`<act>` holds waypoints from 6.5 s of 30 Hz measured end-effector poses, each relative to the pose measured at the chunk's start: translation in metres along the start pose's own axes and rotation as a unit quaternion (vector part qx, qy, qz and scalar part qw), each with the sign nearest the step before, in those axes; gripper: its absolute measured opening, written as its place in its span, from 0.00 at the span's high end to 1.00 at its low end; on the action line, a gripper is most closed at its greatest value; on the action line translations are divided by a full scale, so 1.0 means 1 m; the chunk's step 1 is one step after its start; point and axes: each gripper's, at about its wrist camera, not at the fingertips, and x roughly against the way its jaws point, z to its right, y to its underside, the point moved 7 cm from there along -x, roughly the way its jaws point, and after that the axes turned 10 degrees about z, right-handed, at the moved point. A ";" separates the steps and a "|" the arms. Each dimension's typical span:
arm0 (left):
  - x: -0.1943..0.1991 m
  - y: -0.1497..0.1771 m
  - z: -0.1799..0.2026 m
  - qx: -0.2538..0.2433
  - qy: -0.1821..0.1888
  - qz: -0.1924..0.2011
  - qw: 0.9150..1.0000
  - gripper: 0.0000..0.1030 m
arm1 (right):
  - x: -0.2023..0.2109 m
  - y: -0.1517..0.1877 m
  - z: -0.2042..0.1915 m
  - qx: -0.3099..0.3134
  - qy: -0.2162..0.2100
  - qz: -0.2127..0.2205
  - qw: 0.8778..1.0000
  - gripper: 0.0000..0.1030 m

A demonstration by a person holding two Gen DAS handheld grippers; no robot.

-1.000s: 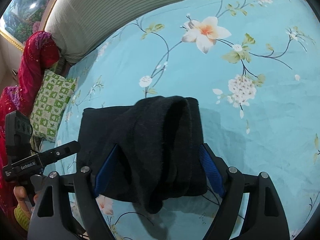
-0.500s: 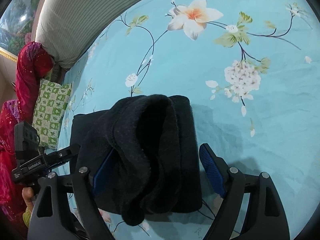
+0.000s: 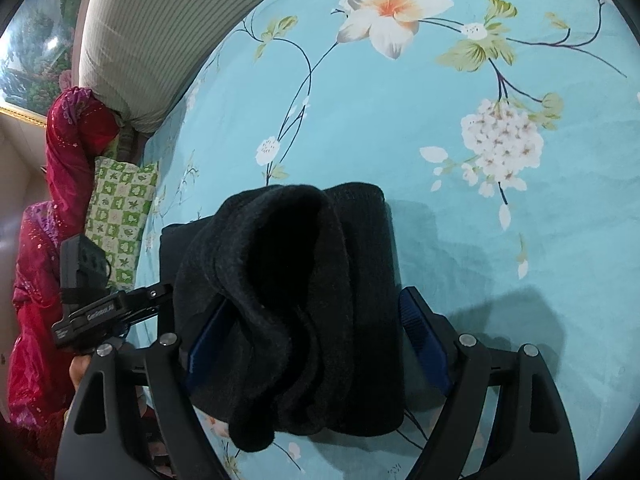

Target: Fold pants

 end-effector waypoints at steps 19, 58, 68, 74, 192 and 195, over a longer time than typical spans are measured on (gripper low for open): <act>0.024 0.004 0.015 -0.027 0.012 0.027 0.999 0.68 | 0.013 0.012 -0.017 0.025 -0.009 0.004 1.000 0.49; 0.108 -0.035 -0.104 0.042 -0.036 0.093 0.994 0.71 | -0.075 0.000 -0.134 0.117 -0.074 -0.056 0.989 0.55; 0.091 -0.029 -0.114 0.020 -0.052 0.084 0.995 0.58 | -0.089 -0.002 -0.113 0.130 -0.027 -0.059 0.989 0.44; 0.086 -0.028 -0.119 0.020 -0.061 0.081 0.995 0.46 | -0.081 -0.007 -0.097 0.124 -0.024 -0.046 0.991 0.34; 0.136 0.061 -0.084 -0.095 -0.247 0.178 0.948 0.18 | -0.034 0.088 -0.170 0.396 0.036 0.077 0.914 0.09; 0.135 0.061 -0.083 -0.096 -0.246 0.177 0.948 0.18 | -0.034 0.087 -0.170 0.397 0.035 0.077 0.914 0.09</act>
